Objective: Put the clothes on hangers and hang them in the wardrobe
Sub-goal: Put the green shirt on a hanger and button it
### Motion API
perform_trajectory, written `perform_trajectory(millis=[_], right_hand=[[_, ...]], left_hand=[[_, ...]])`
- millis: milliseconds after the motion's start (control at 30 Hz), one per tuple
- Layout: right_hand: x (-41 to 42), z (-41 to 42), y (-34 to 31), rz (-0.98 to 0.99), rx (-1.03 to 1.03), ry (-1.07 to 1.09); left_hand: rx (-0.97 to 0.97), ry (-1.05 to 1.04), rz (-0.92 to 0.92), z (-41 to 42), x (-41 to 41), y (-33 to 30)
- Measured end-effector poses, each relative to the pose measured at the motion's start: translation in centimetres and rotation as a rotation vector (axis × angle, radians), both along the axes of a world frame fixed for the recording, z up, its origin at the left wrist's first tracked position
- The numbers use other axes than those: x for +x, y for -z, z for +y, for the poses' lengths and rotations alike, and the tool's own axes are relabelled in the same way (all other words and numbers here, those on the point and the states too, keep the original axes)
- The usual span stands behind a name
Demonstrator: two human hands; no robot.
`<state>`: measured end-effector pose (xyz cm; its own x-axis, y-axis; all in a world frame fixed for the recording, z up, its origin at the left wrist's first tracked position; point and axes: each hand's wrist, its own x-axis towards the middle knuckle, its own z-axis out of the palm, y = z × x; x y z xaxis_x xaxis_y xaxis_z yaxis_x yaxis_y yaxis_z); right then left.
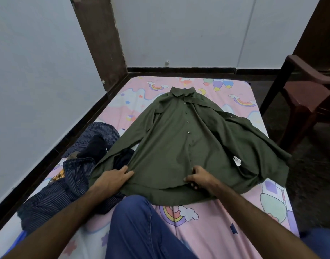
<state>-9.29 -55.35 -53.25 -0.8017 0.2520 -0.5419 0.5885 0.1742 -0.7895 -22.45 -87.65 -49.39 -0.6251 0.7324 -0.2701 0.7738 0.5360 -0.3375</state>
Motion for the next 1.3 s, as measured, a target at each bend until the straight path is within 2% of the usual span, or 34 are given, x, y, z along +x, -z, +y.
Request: perform_trajectory(millis=[133, 267, 367, 467, 600, 633, 700, 767, 833, 900, 1000, 1067, 1133, 1200, 1300], right_hand=[[0.5, -1.1, 1.2, 0.039, -0.076, 0.016], [0.8, -1.2, 1.4, 0.069, -0.093, 0.056], [0.6, -1.0, 1.8, 0.040, -0.071, 0.092], [0.4, -1.1, 2.1, 0.006, 0.059, 0.050], [0.3, -1.7, 2.0, 0.012, 0.376, -0.136], [0.4, -1.9, 1.8, -0.003, 0.384, -0.186], [1.0, -2.0, 1.4, -0.030, 0.264, -0.282], [1.8, -1.7, 0.4, -0.062, 0.146, -0.395], [2.4, -0.3, -0.8, -0.052, 0.144, -0.439], [3.0, 2.6, -2.1, 0.080, 0.316, -0.334], [4.3, 9.0, -3.3, 0.309, 0.885, -0.124], [5.3, 13.6, -4.4, 0.240, 1.091, 0.051], [6.1, 17.6, -5.4, 0.073, 1.096, 0.225], [6.9, 20.4, -5.5, -0.070, 1.024, 0.274], [8.0, 22.9, -3.8, -0.132, 0.967, 0.329]], left_hand=[[-0.007, 0.074, 0.046, 0.6, -0.1, 0.9], [-0.148, 0.169, 0.076, 2.4, -0.9, 0.7], [-0.028, 0.152, 0.055, 1.3, -2.1, -0.6], [-0.025, 0.202, 0.059, -1.5, -3.1, -1.6], [-0.183, 0.286, -0.060, -2.3, -2.5, -2.9], [-0.225, 0.270, -0.086, -1.8, -2.3, -3.2], [-0.274, 0.173, -0.149, -0.2, -2.2, -3.6], [-0.268, 0.028, -0.251, 2.4, -2.4, -4.2], [-0.252, -0.056, -0.345, 5.6, -2.2, -4.8], [-0.214, -0.031, -0.387, 9.0, -2.1, -5.2], [-0.065, 0.076, -0.517, 14.0, -1.4, -5.2], [0.096, 0.193, -0.570, 17.2, -0.7, -4.8], [0.241, 0.292, -0.527, 20.0, 0.4, -3.6], [0.354, 0.323, -0.559, 22.3, 2.0, -1.6], [0.353, 0.312, -0.613, 25.4, 5.2, 1.9]])
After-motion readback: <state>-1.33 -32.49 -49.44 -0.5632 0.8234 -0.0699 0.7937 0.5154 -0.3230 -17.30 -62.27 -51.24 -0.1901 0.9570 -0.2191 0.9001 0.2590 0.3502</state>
